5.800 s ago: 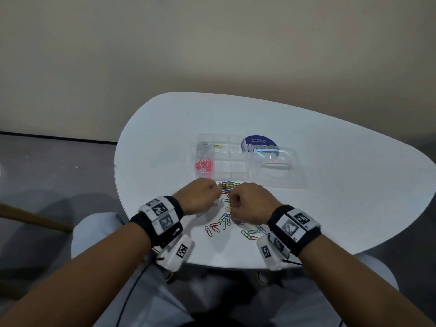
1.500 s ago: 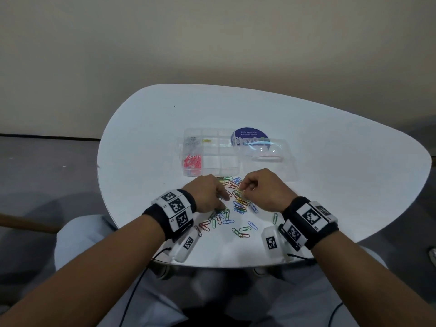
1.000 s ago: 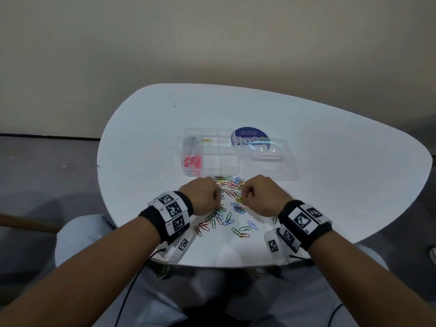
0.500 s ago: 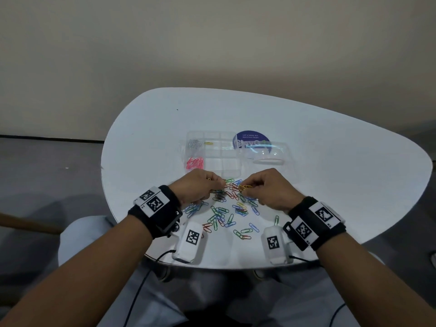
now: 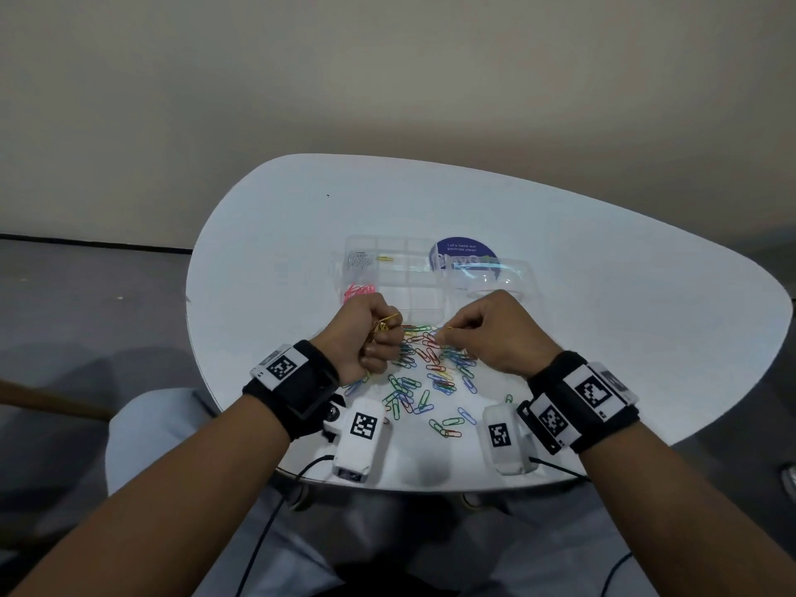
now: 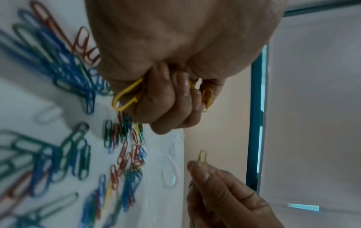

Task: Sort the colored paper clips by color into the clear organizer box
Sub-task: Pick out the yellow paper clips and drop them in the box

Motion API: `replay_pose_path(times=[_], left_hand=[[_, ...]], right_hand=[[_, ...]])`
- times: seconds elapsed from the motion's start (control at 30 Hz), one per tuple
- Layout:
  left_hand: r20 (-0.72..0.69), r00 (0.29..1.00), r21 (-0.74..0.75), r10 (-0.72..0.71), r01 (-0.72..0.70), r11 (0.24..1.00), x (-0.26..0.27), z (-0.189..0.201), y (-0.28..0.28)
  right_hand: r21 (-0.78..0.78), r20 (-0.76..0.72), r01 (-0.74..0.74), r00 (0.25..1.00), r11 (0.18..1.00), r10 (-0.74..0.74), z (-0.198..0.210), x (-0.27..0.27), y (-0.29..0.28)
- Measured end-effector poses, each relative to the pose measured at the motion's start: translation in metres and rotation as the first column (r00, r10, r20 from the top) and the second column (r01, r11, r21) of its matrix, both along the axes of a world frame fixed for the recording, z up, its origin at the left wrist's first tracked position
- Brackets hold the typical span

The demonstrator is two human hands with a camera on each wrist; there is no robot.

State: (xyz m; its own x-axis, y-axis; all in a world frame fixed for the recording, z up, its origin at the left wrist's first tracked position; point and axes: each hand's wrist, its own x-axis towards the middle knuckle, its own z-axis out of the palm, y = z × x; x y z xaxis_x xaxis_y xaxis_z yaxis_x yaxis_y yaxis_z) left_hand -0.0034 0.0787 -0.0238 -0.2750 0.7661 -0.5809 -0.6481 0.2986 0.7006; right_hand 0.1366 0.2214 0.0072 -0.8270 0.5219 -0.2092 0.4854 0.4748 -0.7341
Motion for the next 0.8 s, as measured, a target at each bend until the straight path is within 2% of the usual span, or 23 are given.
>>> replay_pose_path(times=[0.1,0.17,0.33,0.43,0.53,0.6,0.7,0.8], left_hand=[[0.166,0.986,0.099,0.011,-0.028,0.995,0.001,0.001,0.002],[0.217,0.976,0.121,0.001,-0.028,0.992,0.004,0.003,0.005],[0.23,0.971,0.063,0.058,-0.074,0.995,0.011,-0.002,0.011],[0.319,0.946,0.054,0.065,-0.087,0.995,0.008,-0.007,0.011],[0.449,0.891,0.084,0.073,-0.123,0.989,0.001,-0.01,0.01],[0.511,0.846,0.086,0.156,-0.23,0.969,-0.005,-0.012,0.014],[0.53,0.804,0.077,0.27,-0.362,0.929,-0.013,-0.01,0.021],[0.589,0.75,0.081,0.301,-0.425,0.901,-0.013,-0.01,0.025]], right_hand=[[0.057,-0.056,-0.072,0.996,0.996,0.075,0.021,-0.012,-0.017],[0.103,-0.074,-0.125,0.988,0.987,0.133,0.034,-0.022,-0.03],[0.269,0.114,-0.28,0.959,0.922,0.259,0.041,-0.05,-0.051],[0.284,0.093,-0.273,0.962,0.919,0.256,0.04,-0.052,-0.048],[0.198,-0.09,-0.061,0.993,0.978,0.08,0.031,-0.043,-0.032],[0.056,-0.06,0.041,0.997,0.998,-0.038,0.016,-0.033,-0.027],[-0.178,0.095,0.028,0.995,0.984,-0.011,-0.005,-0.024,-0.041],[-0.2,0.01,0.036,0.999,0.979,-0.035,-0.014,-0.027,-0.047]])
